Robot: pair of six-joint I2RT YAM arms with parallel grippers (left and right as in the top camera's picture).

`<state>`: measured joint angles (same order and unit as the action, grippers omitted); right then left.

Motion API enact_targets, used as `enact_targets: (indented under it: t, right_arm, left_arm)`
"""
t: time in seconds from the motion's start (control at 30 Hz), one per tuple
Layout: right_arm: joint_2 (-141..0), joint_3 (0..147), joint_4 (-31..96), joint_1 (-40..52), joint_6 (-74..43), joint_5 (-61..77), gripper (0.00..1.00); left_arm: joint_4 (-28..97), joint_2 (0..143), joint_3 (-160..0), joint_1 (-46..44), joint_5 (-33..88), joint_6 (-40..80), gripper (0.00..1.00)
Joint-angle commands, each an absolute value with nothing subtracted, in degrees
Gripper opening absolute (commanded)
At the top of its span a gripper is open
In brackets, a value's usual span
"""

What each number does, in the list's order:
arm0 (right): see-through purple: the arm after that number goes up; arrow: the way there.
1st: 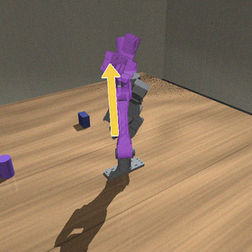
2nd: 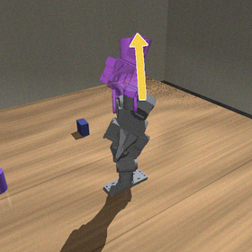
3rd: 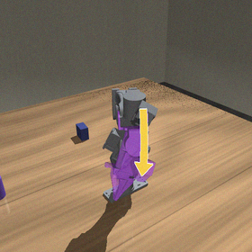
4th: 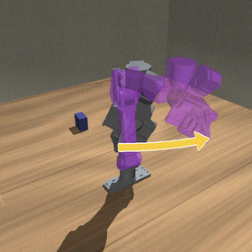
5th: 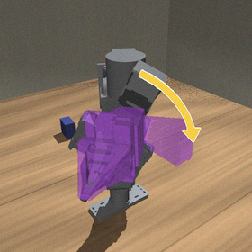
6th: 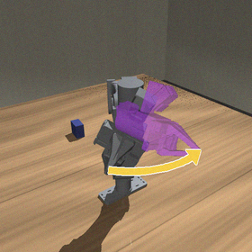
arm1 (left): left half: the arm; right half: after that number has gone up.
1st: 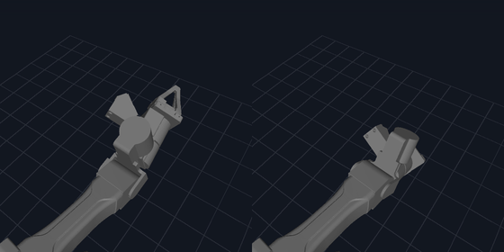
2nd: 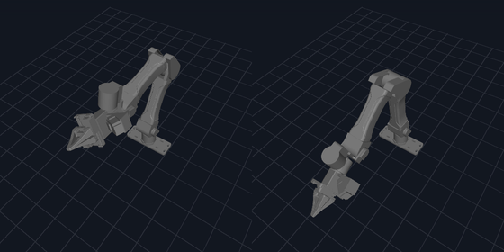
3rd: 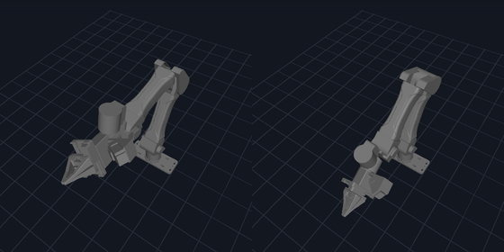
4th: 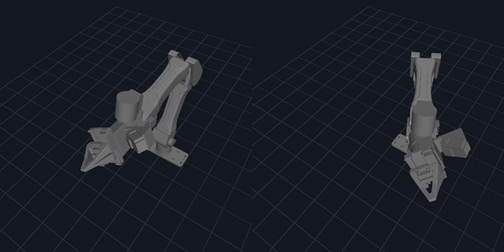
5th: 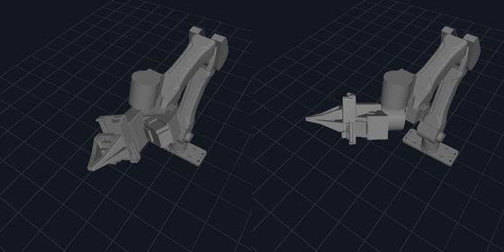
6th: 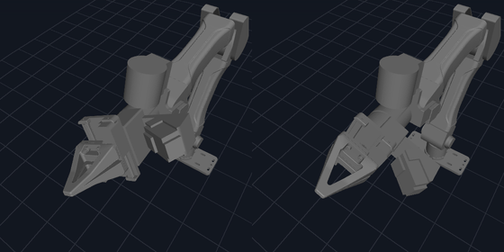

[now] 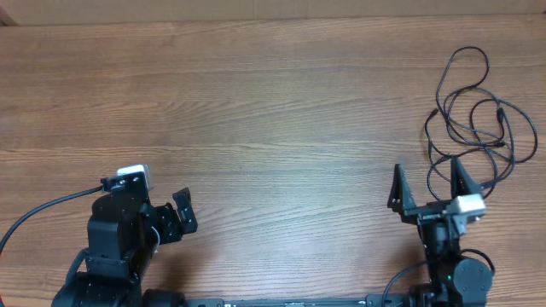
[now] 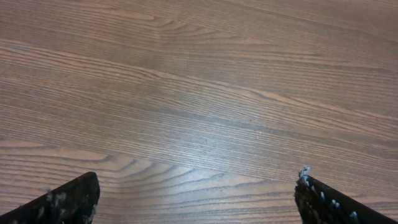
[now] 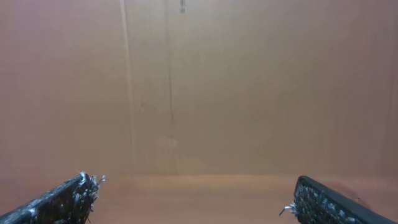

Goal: Untangle cables

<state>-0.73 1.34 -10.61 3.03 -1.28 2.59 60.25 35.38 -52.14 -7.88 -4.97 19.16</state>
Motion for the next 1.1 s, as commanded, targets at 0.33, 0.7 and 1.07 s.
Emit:
enact_targets:
  t: [0.33,0.7,1.07]
  right_arm:
    - [-0.1,0.4,4.4,3.8,-0.2,4.6,1.00]
    - [-0.2,0.4,4.4,3.8,-0.2,4.6,1.00]
    - [-0.2,0.4,4.4,3.8,-0.2,4.6,1.00]
  left_arm:
    - [60.2,35.2,-51.9,-8.3,-5.1,19.4,1.00]
    - [60.2,35.2,-51.9,-8.3,-5.1,19.4,1.00]
    - [60.2,35.2,-51.9,-8.3,-5.1,19.4,1.00]
